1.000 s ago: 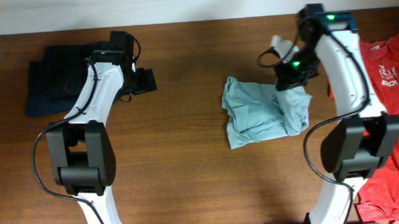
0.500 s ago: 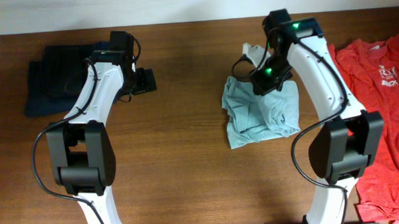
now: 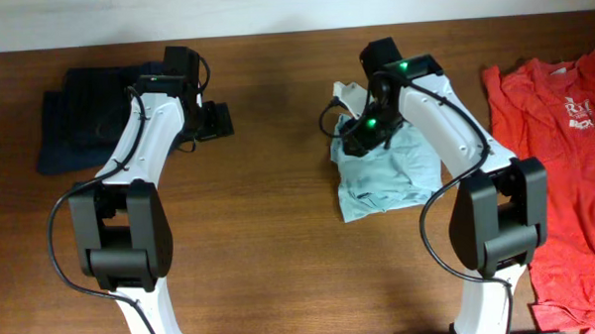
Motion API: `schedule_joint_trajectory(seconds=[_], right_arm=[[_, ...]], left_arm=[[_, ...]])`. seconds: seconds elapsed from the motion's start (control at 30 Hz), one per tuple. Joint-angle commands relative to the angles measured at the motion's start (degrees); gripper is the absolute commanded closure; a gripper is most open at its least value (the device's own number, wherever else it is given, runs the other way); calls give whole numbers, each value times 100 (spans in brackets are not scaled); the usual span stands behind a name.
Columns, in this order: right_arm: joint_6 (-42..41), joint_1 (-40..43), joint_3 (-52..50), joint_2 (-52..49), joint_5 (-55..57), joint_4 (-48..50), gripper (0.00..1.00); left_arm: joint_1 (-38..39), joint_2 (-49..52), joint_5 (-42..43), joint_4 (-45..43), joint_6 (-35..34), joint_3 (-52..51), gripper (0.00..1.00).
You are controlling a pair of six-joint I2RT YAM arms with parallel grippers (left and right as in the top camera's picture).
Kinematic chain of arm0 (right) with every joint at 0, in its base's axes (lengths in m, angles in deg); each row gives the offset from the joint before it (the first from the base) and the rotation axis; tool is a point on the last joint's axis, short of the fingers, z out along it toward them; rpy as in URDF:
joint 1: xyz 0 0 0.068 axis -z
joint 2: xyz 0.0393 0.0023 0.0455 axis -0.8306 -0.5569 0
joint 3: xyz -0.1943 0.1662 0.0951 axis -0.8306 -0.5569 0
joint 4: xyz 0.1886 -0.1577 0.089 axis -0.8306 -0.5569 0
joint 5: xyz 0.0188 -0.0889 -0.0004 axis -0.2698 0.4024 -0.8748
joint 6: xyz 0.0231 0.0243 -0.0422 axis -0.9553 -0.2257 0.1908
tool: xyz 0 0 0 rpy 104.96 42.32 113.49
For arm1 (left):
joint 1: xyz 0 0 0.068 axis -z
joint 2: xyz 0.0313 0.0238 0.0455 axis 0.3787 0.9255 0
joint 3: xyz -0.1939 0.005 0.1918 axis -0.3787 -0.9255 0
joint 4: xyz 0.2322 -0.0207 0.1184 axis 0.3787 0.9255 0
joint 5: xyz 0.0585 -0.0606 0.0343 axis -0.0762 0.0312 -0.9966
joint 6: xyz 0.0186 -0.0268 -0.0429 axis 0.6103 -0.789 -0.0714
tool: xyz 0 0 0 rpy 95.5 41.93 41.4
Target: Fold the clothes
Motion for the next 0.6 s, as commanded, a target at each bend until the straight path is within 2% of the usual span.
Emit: schedule_joint_trajectory(seconds=[0.0, 0.23, 0.4, 0.5, 0.57], right_arm=[[-37, -57, -2, -55, -901, 170, 48], [-341, 492, 291, 72, -640, -463, 48], [-345, 737, 243, 70, -675, -1014, 59], [-616, 719, 136, 70, -691, -1008, 70], [-802, 691, -2, 52, -693, -944, 74]], left_arm=[[-2, -122, 24, -11, 4, 74, 1], [-2, -122, 22, -11, 4, 74, 1], [-2, -122, 22, -11, 4, 74, 1], [-2, -122, 24, -11, 4, 74, 1], [-2, -122, 22, -11, 4, 74, 1]])
